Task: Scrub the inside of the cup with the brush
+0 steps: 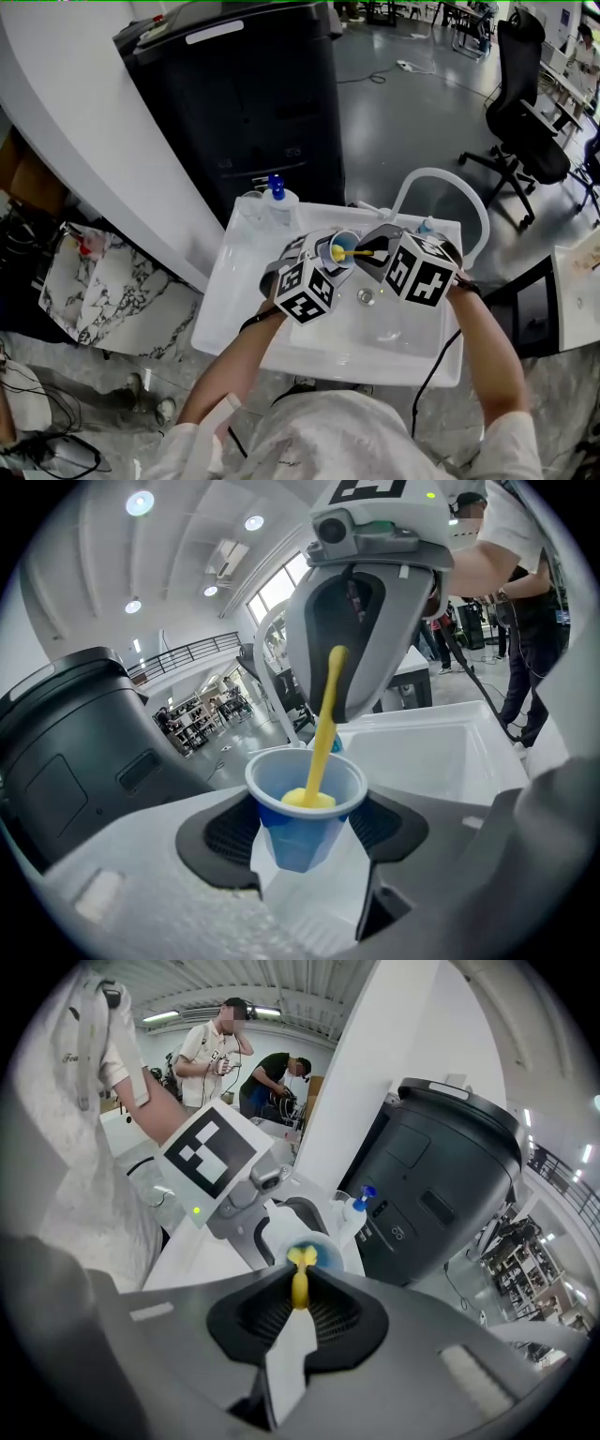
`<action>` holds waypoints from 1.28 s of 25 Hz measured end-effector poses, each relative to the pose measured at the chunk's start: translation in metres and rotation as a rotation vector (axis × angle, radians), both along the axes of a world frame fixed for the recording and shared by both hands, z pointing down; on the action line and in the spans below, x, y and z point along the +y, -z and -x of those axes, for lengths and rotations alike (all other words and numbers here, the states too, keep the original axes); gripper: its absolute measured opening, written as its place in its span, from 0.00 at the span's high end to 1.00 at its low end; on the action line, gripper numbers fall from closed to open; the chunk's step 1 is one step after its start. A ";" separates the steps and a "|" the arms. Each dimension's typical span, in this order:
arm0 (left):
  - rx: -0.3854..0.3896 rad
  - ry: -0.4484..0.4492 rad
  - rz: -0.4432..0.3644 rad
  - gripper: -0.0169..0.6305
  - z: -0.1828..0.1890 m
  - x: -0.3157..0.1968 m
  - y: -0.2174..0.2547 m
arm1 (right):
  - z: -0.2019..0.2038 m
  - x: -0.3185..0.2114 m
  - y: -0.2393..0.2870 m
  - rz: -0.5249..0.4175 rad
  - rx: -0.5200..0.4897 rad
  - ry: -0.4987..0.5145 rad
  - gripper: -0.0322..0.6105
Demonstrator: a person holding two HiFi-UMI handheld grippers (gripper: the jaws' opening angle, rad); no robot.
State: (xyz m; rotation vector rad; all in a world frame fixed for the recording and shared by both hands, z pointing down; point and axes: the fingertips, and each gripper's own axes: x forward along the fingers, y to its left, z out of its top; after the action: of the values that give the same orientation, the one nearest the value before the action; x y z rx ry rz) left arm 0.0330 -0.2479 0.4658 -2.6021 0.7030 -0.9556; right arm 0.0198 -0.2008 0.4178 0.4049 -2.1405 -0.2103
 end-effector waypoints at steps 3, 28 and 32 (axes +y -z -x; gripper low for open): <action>-0.001 -0.007 -0.003 0.51 -0.003 0.002 0.000 | -0.001 -0.002 0.000 -0.006 -0.004 -0.005 0.90; -0.009 -0.011 -0.018 0.51 0.000 0.002 0.002 | -0.009 0.001 -0.010 0.053 0.035 -0.030 0.90; -0.011 -0.012 -0.020 0.51 0.000 0.002 0.003 | -0.006 0.004 -0.008 0.049 0.024 -0.024 0.90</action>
State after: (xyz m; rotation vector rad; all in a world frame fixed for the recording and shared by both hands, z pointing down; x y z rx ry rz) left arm 0.0329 -0.2454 0.4628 -2.5790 0.6903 -0.9544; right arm 0.0254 -0.1971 0.4254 0.3978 -2.1118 -0.1485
